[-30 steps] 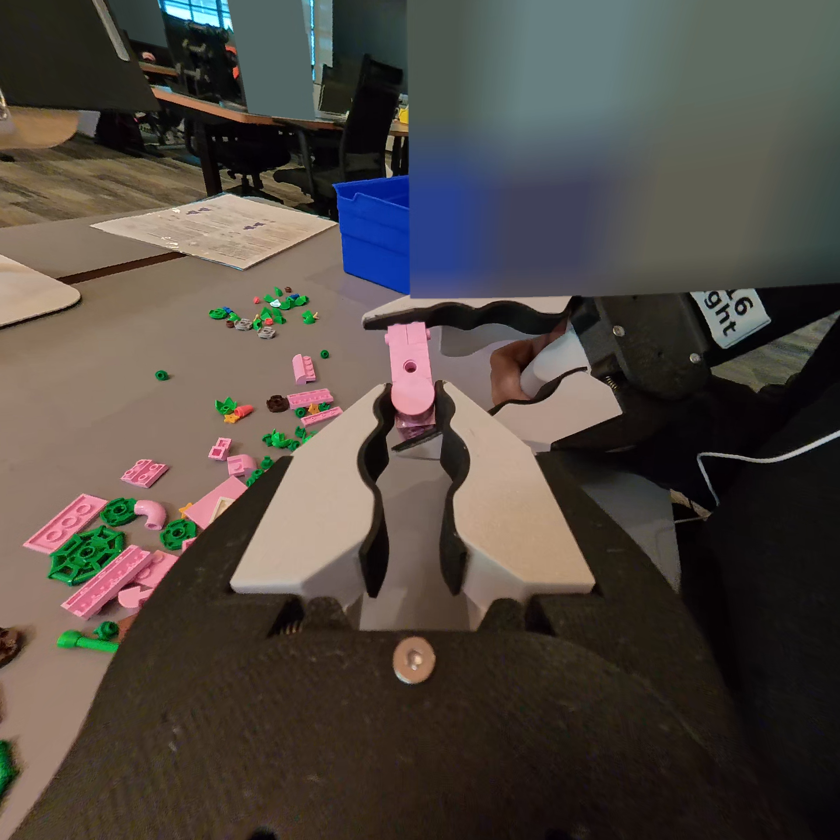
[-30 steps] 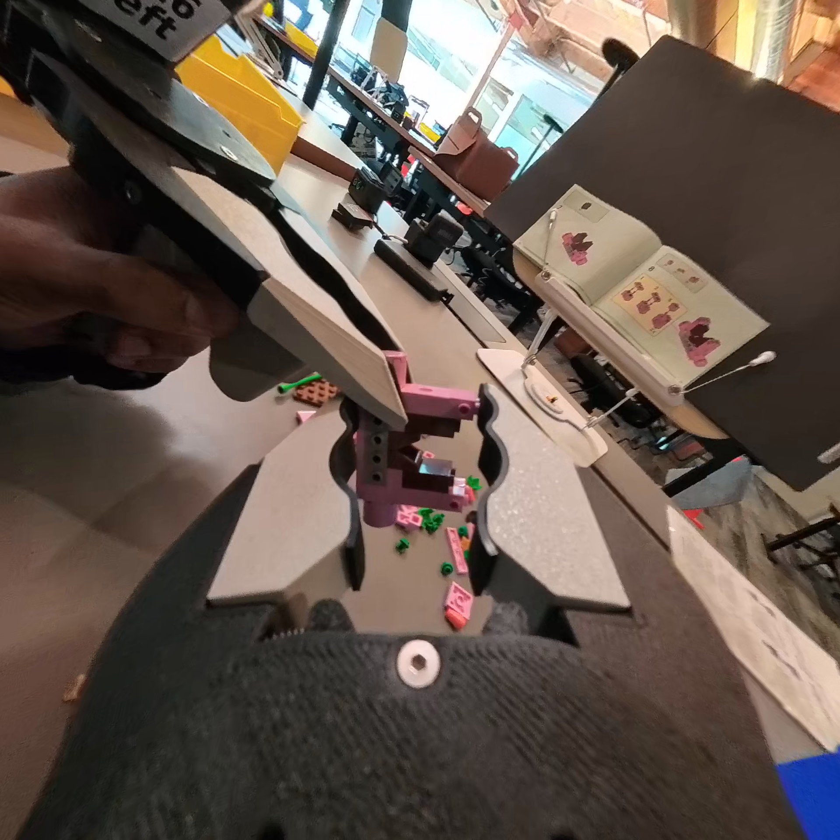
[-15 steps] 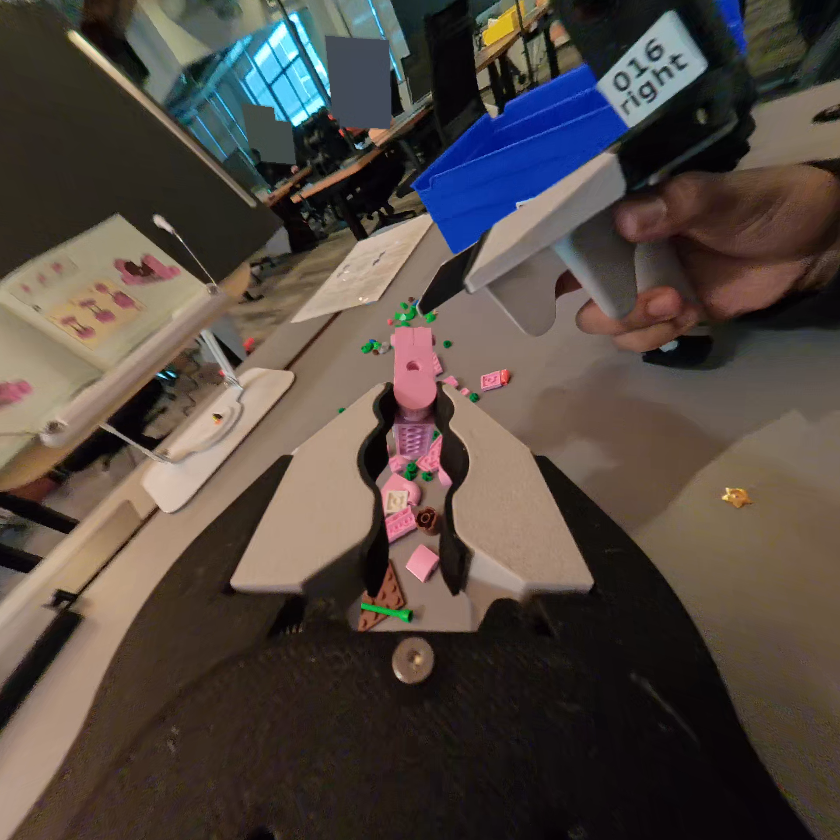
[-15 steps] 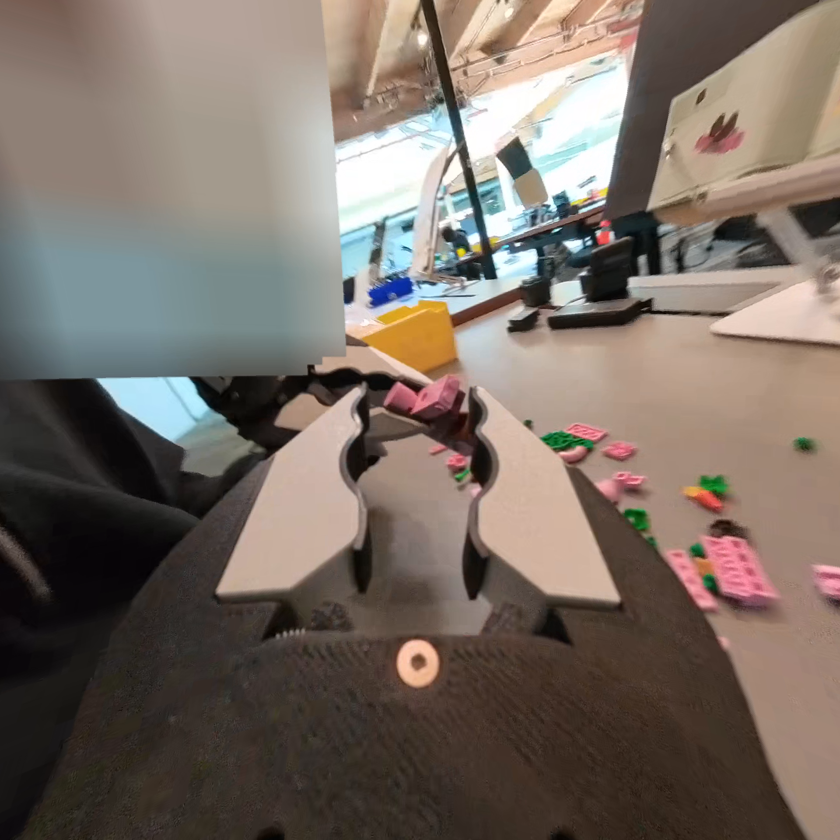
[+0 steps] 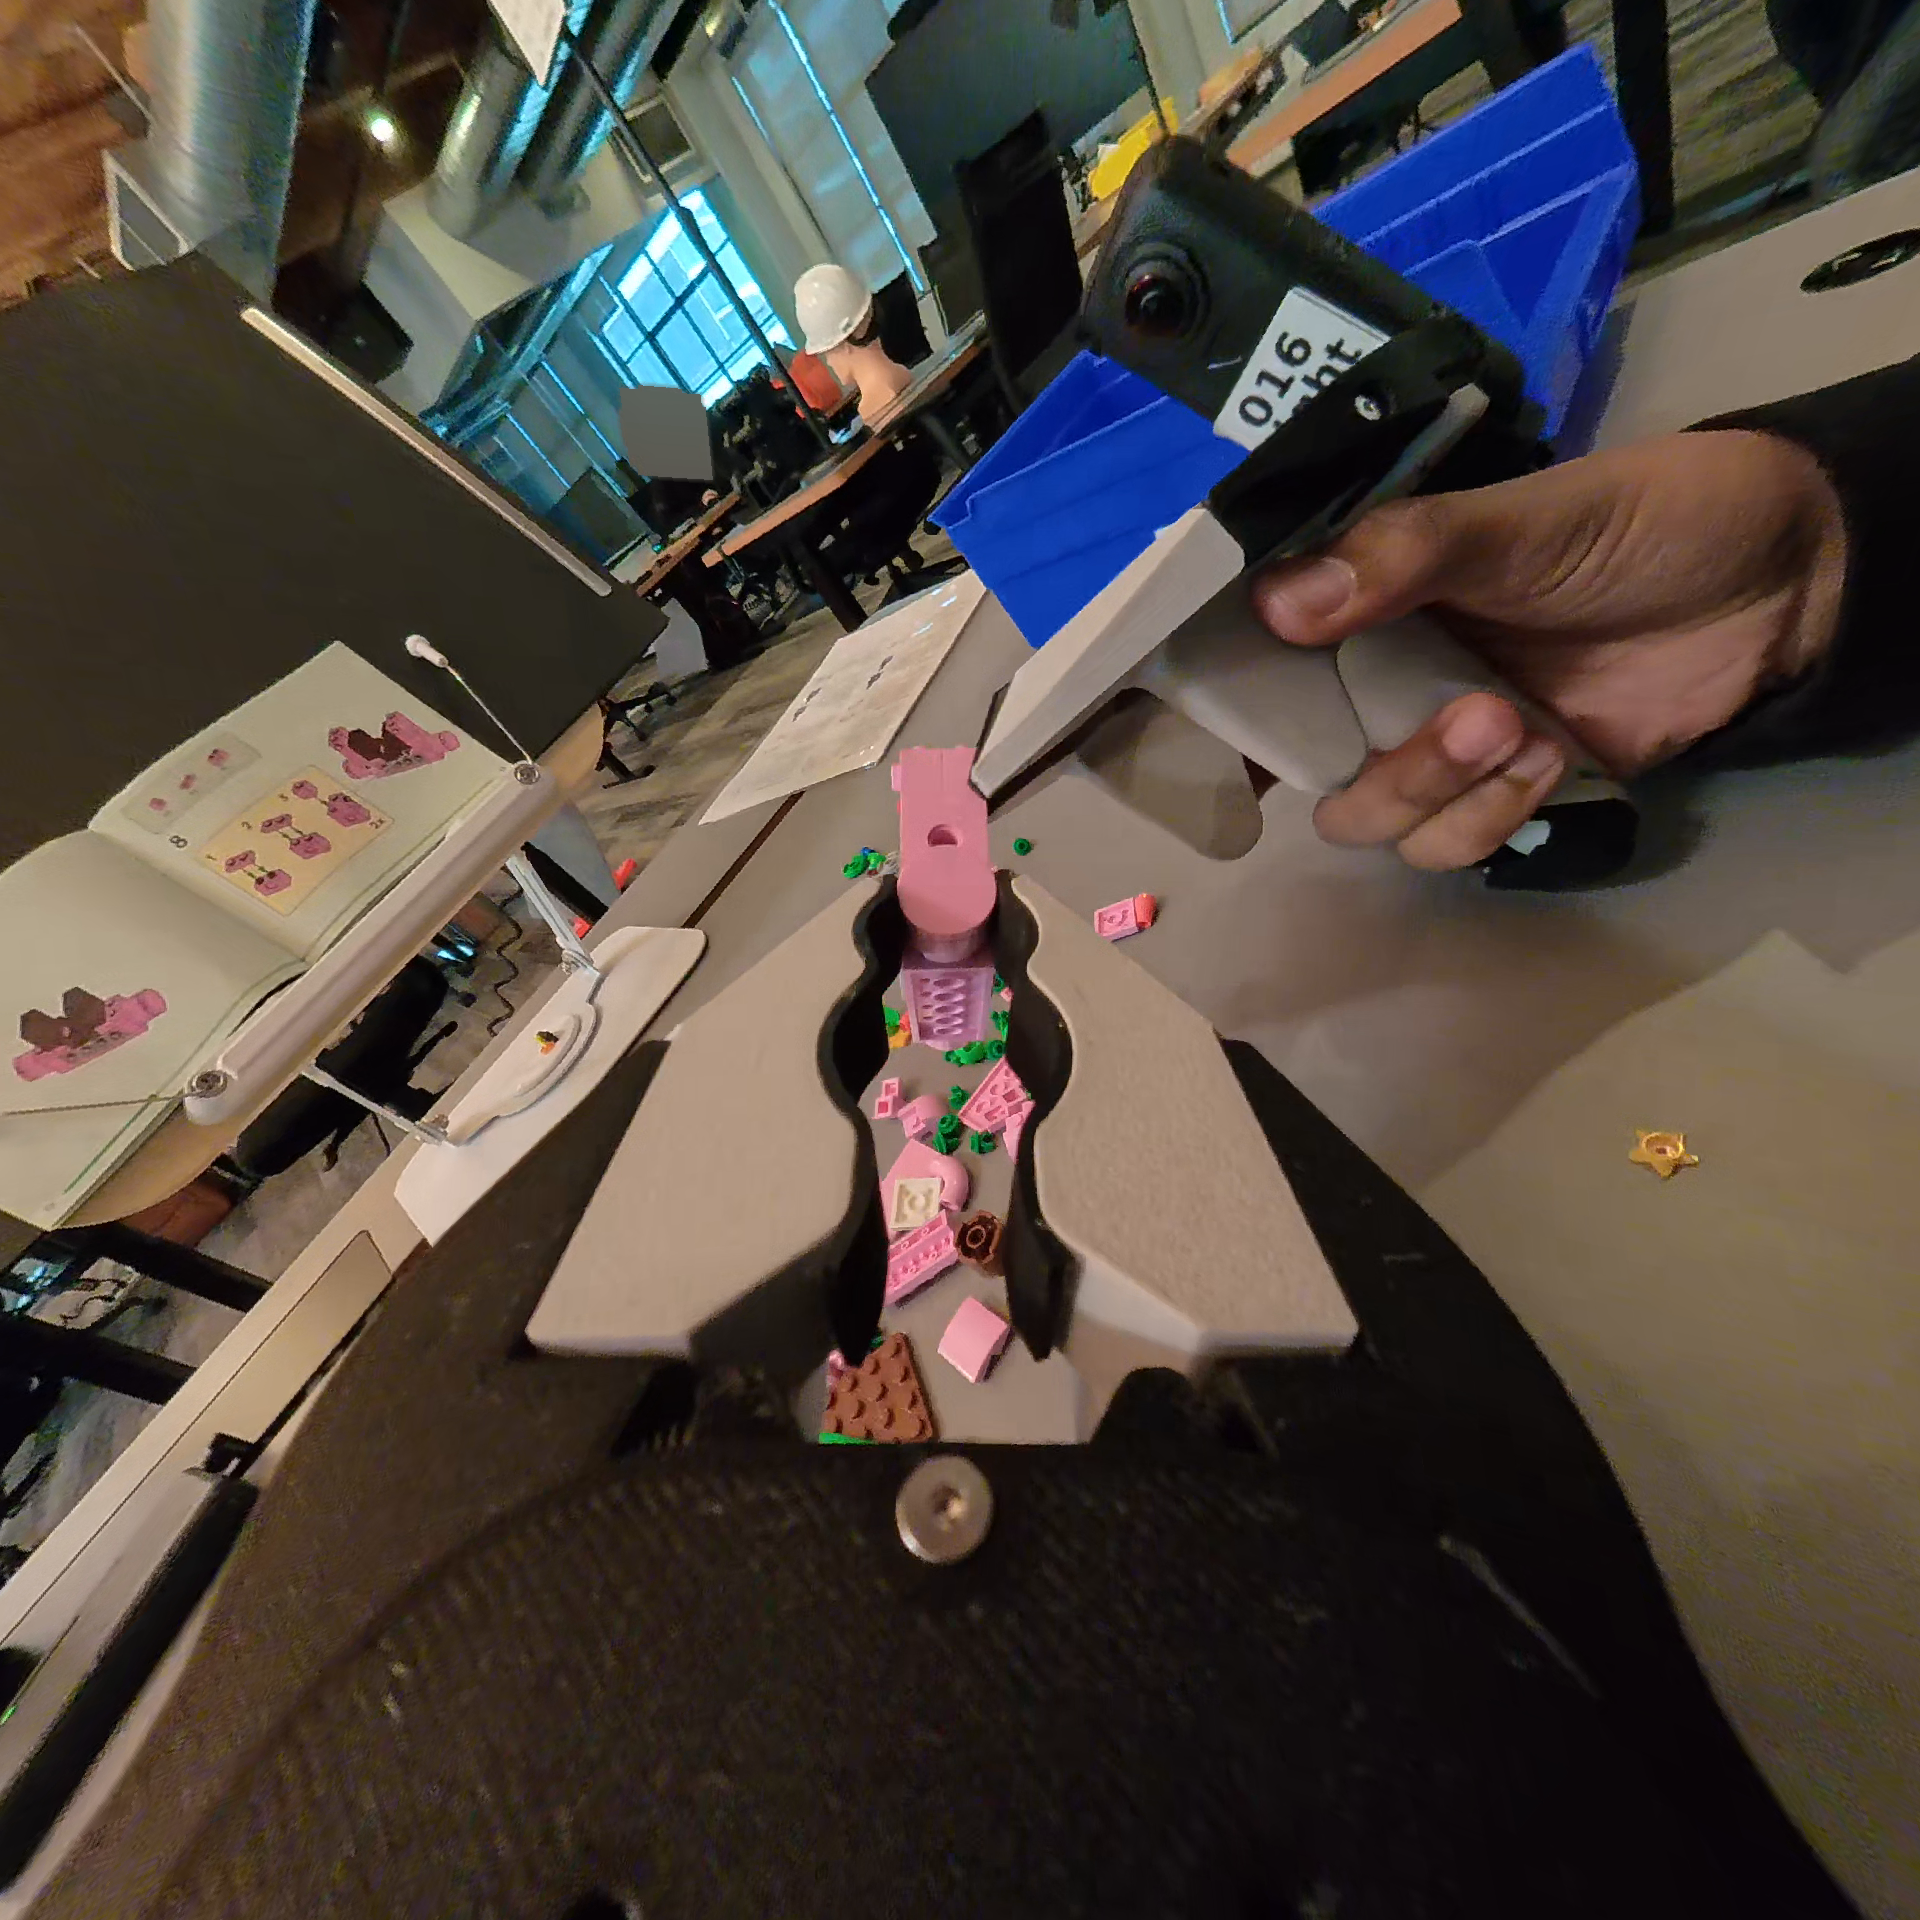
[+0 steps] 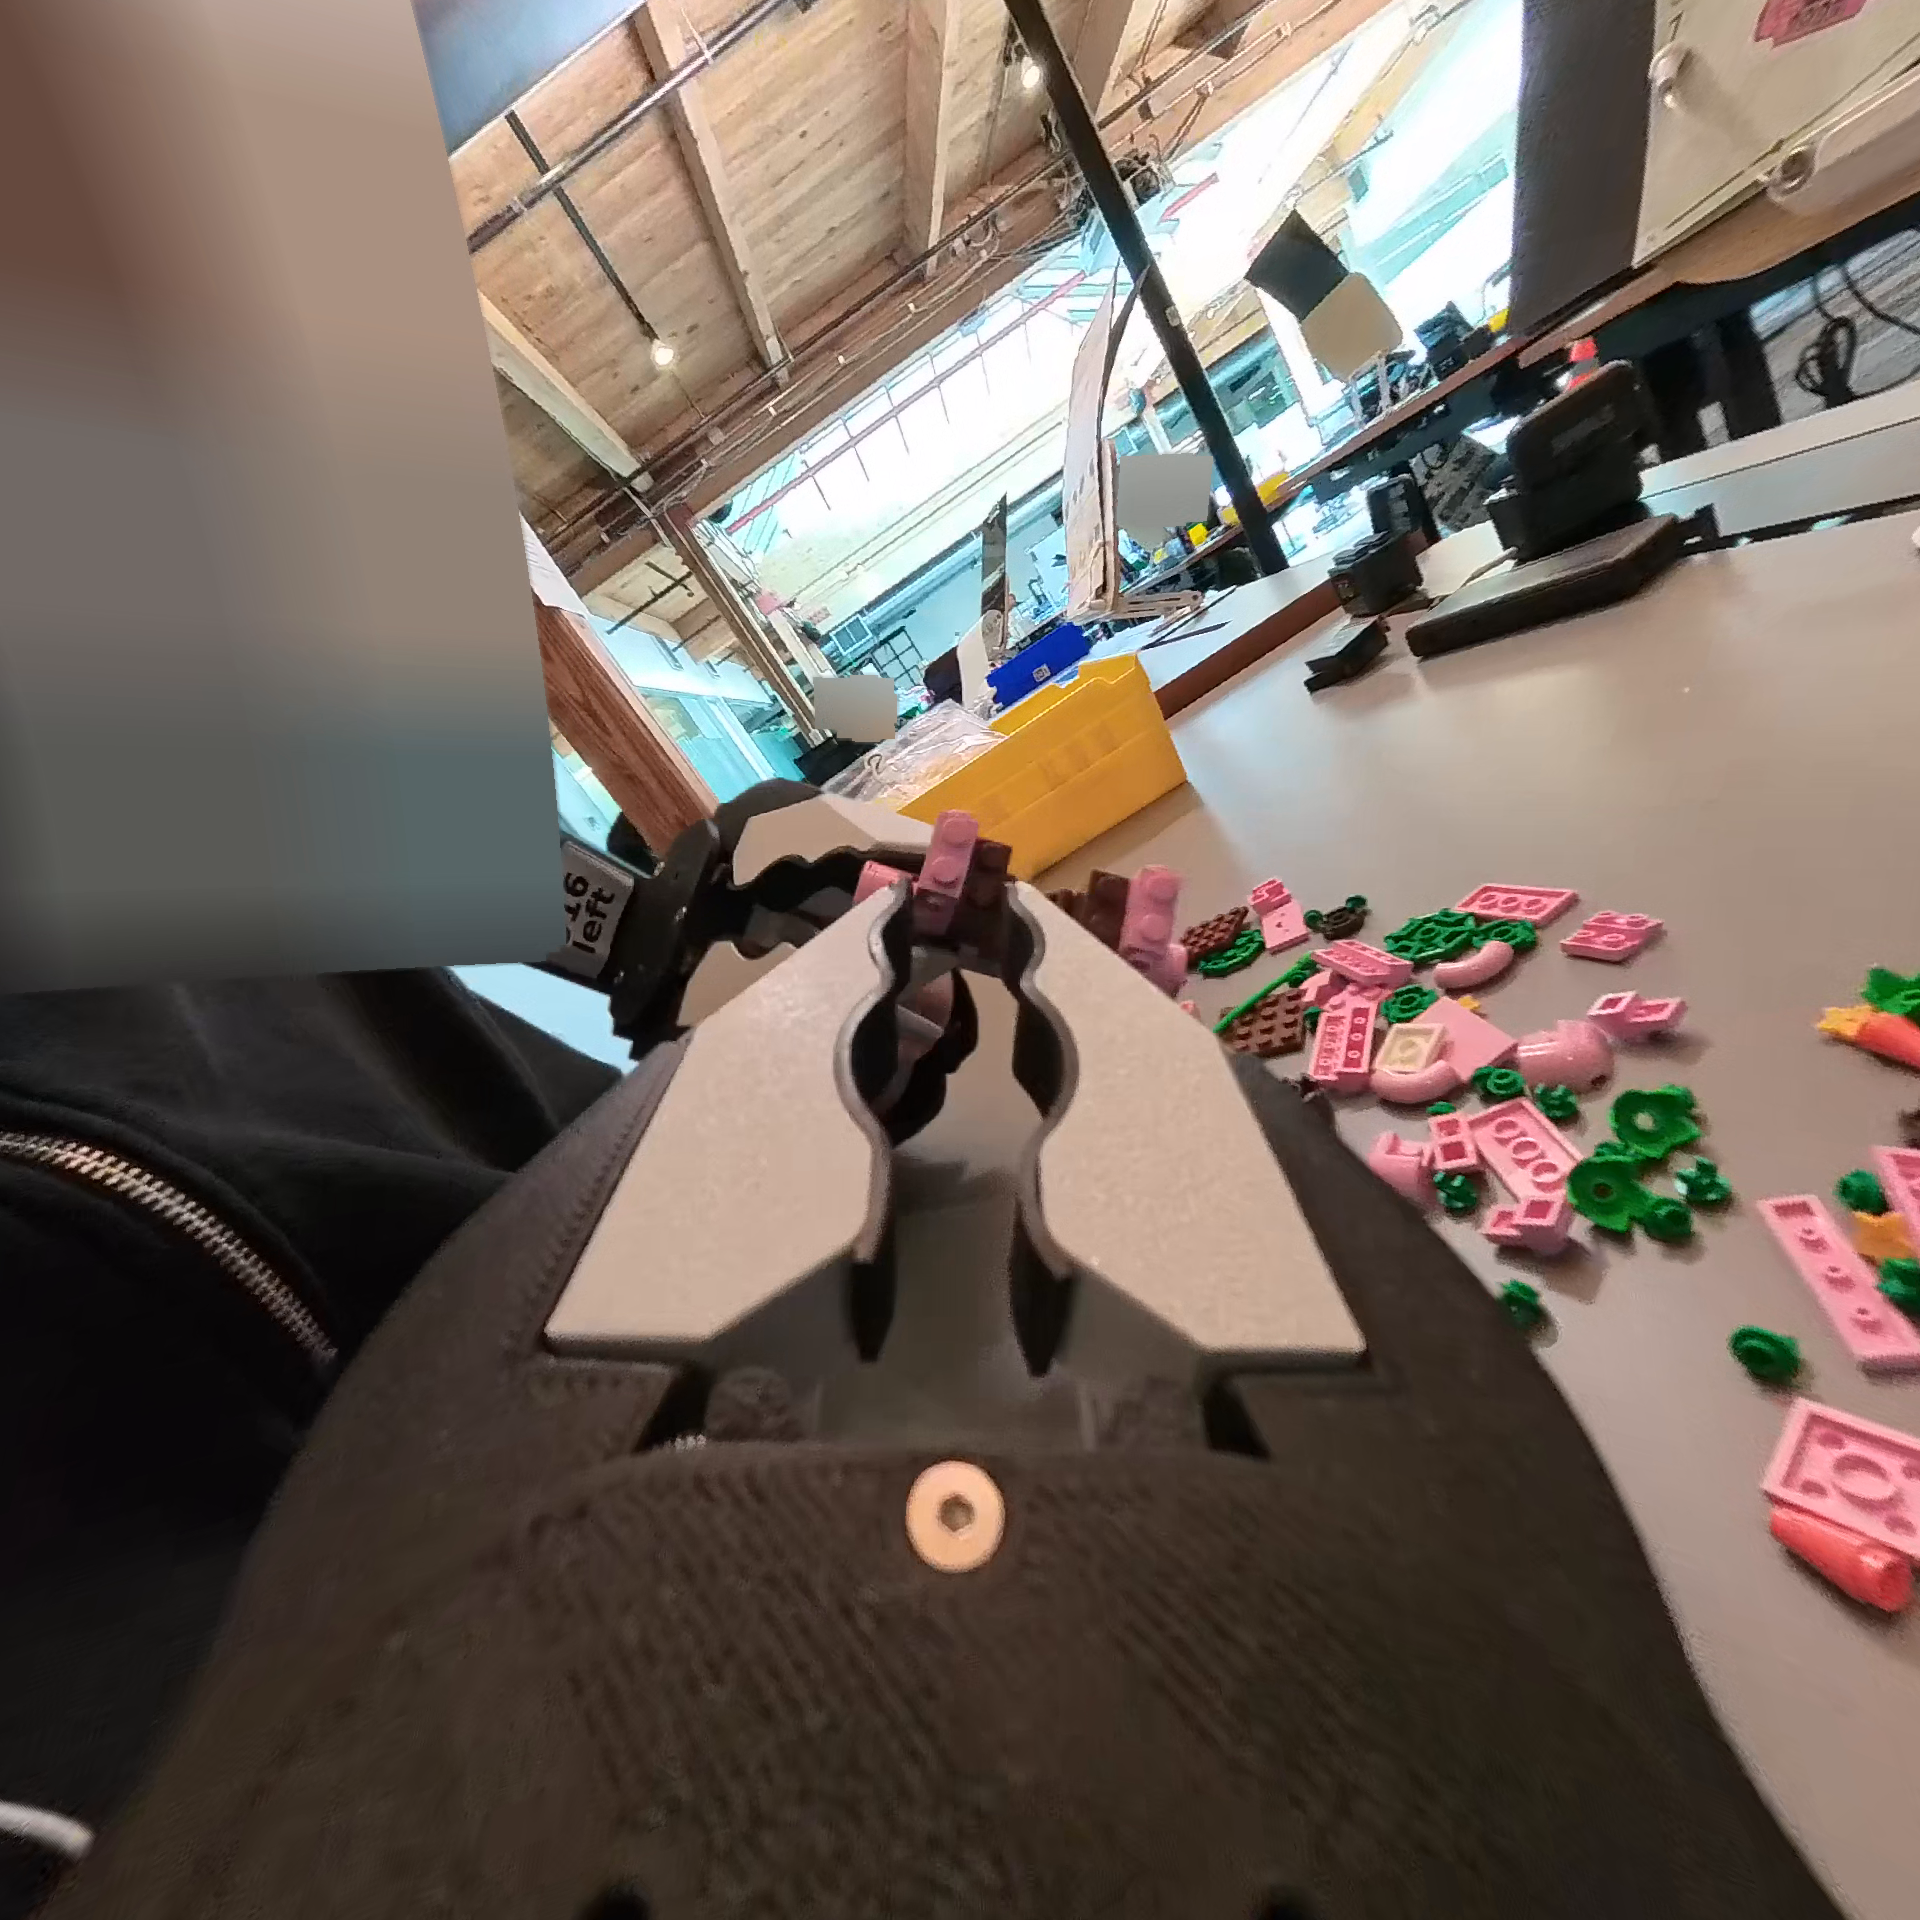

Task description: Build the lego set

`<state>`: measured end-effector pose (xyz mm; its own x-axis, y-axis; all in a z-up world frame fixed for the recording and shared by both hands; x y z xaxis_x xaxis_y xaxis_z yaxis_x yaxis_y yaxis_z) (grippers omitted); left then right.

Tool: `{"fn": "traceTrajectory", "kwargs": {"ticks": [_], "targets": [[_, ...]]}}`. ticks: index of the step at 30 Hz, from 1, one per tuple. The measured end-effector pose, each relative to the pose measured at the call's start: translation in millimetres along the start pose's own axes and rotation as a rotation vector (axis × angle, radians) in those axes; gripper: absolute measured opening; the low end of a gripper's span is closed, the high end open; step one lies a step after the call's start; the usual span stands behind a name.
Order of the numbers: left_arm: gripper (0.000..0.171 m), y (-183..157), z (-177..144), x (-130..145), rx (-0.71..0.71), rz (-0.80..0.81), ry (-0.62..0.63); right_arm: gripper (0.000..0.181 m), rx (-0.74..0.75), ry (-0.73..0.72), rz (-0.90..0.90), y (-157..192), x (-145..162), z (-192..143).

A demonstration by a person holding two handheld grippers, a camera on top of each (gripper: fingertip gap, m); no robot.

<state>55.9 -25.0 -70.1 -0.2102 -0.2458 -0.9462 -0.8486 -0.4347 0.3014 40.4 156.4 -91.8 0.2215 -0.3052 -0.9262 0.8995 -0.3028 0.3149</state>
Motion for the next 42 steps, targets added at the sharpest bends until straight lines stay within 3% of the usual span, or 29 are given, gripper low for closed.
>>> {"fn": "traceTrajectory", "kwargs": {"ticks": [14, 26, 30, 35, 38, 42], "targets": [[0.015, -2.8, 3.7, 1.8, -0.017, 0.020, 0.036, 0.013, -0.034, 0.001, 0.122, -8.4, 3.3, -2.6], [0.015, -2.6, 4.4, 2.3, -0.050, 0.027, 0.050, 0.013, 0.029, 0.005, 0.045, -4.6, 2.1, -0.2], [0.015, 1.2, 4.0, 3.1, -0.026, -0.022, 0.040, 0.014, 0.045, 0.018, -0.007, -4.3, 1.1, 0.8], [0.015, 7.0, 2.2, 3.4, -0.004, -0.097, 0.017, 0.033, 0.113, 0.090, -0.183, 0.1, -3.3, 0.2], [0.015, 16.6, -0.8, 4.1, 0.033, -0.219, -0.018, 0.037, 0.121, 0.040, -0.277, 5.9, -11.6, -4.1], [0.015, 34.3, -5.8, 7.5, 0.156, -0.480, -0.098, 0.041, 0.142, -0.008, -0.257, 2.3, -15.8, -11.1]]}}
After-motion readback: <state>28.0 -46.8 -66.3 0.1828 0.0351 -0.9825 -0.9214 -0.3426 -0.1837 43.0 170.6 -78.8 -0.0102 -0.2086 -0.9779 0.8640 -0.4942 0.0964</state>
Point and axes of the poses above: each gripper's, where its closed fingertips meet, z out along the fingers, x out of its underside, y = z × x across the jaws, the point moved 10 cm from there along -z, back along the fingers, and after that the axes turned 15 degrees about -z, right-handed, at the moved point
